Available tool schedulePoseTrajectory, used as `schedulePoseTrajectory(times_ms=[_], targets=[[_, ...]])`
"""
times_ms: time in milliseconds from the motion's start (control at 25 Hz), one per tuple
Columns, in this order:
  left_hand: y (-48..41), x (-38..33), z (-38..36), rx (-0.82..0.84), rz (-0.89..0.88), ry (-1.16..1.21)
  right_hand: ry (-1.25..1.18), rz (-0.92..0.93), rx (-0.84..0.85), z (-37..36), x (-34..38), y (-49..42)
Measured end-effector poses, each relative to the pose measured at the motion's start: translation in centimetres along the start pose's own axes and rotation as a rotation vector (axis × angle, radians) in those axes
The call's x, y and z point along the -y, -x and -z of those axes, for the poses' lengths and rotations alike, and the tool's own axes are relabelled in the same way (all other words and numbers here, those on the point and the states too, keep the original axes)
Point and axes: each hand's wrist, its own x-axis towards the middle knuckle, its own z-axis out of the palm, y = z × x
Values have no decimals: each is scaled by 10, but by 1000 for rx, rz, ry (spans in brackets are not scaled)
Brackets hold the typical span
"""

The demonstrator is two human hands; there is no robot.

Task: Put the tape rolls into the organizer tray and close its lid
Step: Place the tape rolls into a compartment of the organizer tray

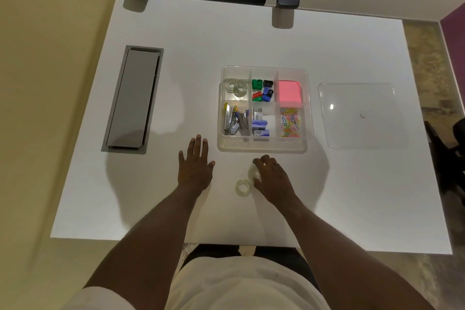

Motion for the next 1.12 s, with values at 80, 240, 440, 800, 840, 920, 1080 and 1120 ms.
schedulePoseTrajectory(times_ms=[80, 240, 440, 800, 840, 920, 1080, 1120], targets=[[0, 0, -2, -17, -3, 0, -30, 41, -52, 4, 3, -3], [0, 0, -6, -48, -9, -10, -13, 137, -138, 24, 12, -28], [0, 1, -13, -96, -6, -4, -35, 143, -262, 72, 24, -101], [-8, 11, -23, -133, 3, 8, 92, 7, -229, 112, 34, -215], [-9, 11, -24, -135, 5, 5, 129, -7, -217, 111, 36, -223], [-9, 12, -27, -135, 2, 0, 182, -33, -188, 109, 42, -238], [-11, 15, -31, -144, 0, 6, 277, -80, -100, 99, 55, -262], [-11, 15, -31, -144, 1, 3, 287, -96, -91, 97, 57, -266]])
